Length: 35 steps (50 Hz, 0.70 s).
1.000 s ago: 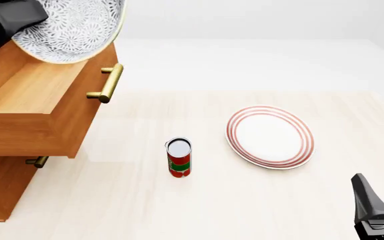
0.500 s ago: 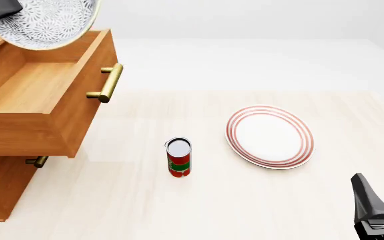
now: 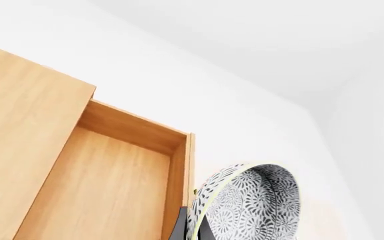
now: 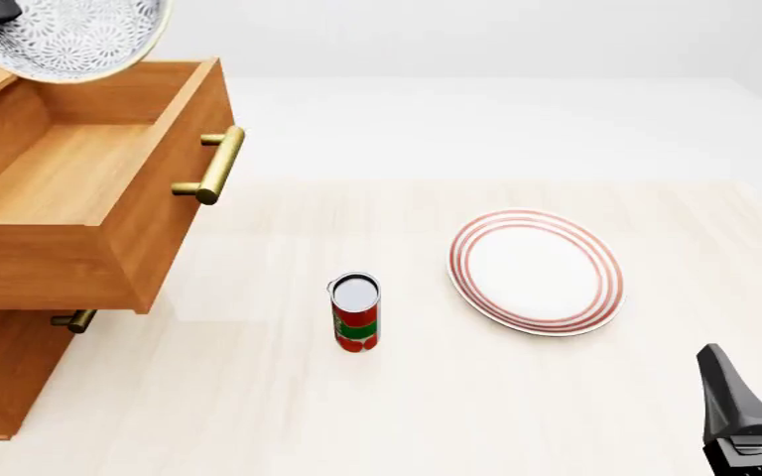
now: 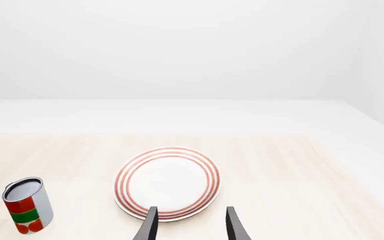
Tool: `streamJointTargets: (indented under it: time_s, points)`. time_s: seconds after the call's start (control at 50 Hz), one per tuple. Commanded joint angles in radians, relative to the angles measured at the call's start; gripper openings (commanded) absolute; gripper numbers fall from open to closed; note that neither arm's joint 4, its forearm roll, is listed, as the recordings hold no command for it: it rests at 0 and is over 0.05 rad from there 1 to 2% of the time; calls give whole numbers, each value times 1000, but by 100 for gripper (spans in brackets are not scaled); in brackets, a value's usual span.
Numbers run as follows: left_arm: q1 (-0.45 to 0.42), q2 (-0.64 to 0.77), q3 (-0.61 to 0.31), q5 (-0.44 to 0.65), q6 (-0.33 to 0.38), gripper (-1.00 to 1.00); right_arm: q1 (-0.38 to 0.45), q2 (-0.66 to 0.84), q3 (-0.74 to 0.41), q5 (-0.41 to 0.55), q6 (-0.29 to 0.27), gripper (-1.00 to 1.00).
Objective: Put the bowl in the top drawer of the cabinet.
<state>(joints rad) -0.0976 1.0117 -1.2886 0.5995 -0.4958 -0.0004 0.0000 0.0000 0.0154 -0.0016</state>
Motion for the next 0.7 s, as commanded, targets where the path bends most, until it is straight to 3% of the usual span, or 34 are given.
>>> streamJointTargets:
  time_s: [0.02,0.7]
  points:
    - [37,31,-25,13,3,-100,0,0,0,0,0,100]
    - [108,78,-58,65,-19,-100,0,0,0,0,0,100]
